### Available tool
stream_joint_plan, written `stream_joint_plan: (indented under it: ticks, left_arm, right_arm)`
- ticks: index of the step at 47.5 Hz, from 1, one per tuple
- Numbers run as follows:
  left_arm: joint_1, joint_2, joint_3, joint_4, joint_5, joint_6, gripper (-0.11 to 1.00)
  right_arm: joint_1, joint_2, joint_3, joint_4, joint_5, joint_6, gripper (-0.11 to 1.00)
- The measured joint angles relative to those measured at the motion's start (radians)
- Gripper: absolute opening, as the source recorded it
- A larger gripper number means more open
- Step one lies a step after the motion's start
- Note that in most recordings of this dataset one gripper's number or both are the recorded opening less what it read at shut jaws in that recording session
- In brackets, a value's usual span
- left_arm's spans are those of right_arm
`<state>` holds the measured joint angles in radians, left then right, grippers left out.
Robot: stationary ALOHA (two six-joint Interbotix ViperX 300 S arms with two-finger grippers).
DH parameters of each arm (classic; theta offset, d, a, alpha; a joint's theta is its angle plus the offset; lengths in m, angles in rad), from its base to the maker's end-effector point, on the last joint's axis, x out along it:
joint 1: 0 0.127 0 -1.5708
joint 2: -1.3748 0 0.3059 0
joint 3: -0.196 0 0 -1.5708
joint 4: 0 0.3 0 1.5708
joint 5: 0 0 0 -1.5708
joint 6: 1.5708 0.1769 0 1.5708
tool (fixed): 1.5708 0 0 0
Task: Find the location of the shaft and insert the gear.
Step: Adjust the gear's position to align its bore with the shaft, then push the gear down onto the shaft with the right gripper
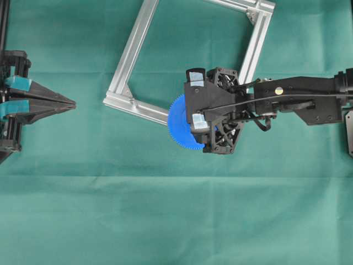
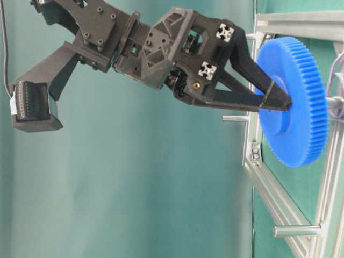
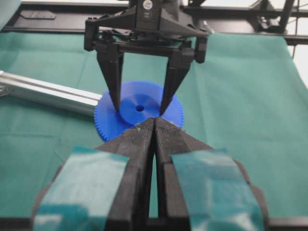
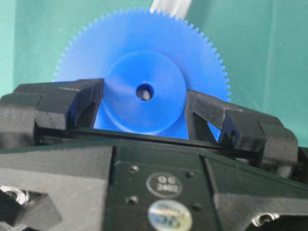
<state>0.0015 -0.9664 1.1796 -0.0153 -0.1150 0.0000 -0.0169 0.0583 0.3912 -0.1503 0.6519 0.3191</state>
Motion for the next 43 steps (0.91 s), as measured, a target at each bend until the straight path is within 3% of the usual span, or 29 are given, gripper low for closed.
stream_joint_plan:
  ticks: [43]
  left_arm:
    - [0.002, 0.002, -0.002, -0.002, 0.009, -0.002, 0.0]
  right_arm:
    - [-0.006, -0.037, 0.074, -0.002, -0.103, 0.02, 0.69]
